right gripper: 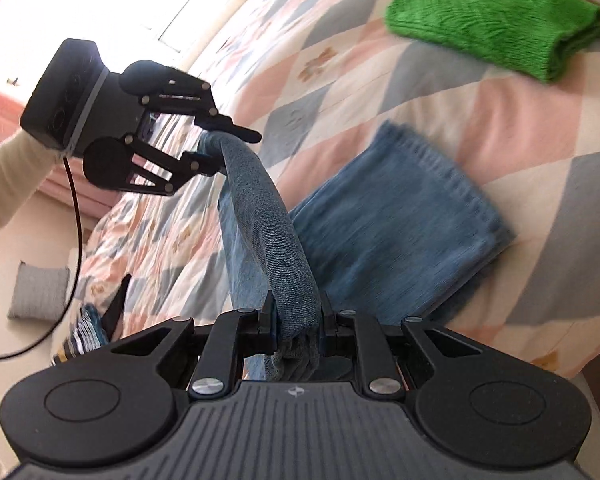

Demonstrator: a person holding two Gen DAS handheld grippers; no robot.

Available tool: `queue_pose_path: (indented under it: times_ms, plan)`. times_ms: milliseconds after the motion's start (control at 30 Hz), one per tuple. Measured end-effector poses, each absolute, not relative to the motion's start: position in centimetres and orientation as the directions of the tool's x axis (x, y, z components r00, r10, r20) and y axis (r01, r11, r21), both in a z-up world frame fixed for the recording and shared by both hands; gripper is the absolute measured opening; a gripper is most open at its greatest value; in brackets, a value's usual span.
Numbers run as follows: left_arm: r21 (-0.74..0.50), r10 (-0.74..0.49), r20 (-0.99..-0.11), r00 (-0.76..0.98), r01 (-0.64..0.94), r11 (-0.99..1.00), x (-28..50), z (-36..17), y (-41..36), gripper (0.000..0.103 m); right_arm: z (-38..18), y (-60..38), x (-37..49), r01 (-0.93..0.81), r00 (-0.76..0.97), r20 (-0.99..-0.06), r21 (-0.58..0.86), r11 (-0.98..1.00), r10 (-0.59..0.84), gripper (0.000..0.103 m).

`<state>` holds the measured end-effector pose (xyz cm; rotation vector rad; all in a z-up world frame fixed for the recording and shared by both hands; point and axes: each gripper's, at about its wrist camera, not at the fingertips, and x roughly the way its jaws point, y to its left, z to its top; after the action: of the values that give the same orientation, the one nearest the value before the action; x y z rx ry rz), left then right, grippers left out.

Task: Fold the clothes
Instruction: 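Lift the towel edge with both grippers and fold it over the towel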

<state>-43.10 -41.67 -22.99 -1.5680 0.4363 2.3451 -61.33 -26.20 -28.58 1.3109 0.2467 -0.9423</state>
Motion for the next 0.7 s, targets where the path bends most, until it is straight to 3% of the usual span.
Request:
queue_pose_path:
  times_ms: [633, 700]
  plan:
    - [-0.017, 0.11, -0.947, -0.302, -0.297, -0.955, -50.8, -29.4, -46.7, 0.024, -34.7, -31.2, -68.7, 0.674, 0.636, -0.668, 0.725, -0.142, -0.386, 0.015]
    - [-0.027, 0.108, -0.95, -0.293, -0.267, -0.963, -51.3, -30.2, -47.1, 0.029, -35.9, -31.3, -68.9, 0.673, 0.63, -0.681, 0.719, -0.174, -0.375, 0.015]
